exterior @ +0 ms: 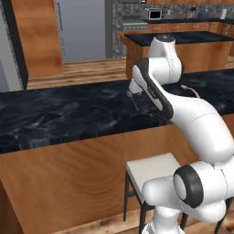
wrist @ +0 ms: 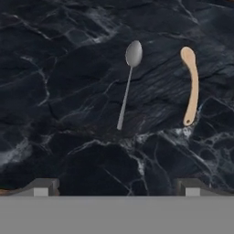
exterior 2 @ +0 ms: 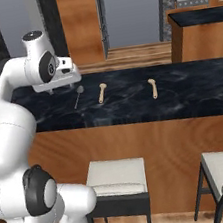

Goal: Pick up the metallic utensils from the counter and place them in the open drawer. Make sure not to pick up any wooden utensils.

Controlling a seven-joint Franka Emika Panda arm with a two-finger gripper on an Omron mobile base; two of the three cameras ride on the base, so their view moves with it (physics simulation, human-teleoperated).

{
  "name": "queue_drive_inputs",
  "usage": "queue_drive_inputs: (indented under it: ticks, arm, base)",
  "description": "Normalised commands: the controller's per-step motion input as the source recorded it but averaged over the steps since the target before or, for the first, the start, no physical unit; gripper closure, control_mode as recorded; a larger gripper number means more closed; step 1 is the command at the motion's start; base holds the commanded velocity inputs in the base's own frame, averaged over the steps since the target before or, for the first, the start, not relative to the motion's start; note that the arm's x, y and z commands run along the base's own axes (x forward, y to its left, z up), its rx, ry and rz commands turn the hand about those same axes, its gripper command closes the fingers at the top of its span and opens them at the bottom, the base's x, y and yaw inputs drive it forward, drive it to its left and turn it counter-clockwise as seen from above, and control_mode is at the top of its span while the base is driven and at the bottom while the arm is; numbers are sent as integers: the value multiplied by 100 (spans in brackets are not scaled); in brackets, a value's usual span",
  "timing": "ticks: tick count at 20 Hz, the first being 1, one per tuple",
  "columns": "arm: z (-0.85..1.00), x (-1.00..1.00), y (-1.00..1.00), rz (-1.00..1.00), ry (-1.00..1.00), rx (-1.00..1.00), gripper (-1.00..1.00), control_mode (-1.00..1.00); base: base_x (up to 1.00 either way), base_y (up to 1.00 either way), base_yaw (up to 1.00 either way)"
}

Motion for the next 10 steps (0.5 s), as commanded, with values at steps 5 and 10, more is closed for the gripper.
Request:
queue_drive_inputs:
  ticks: [5,10]
  arm:
    - [-9,35,10,-6,4,0,-100,-100]
    - [-11,3,7,-5,0,0,-100,-100]
  base:
    - [0,0,0]
    - [0,0,0]
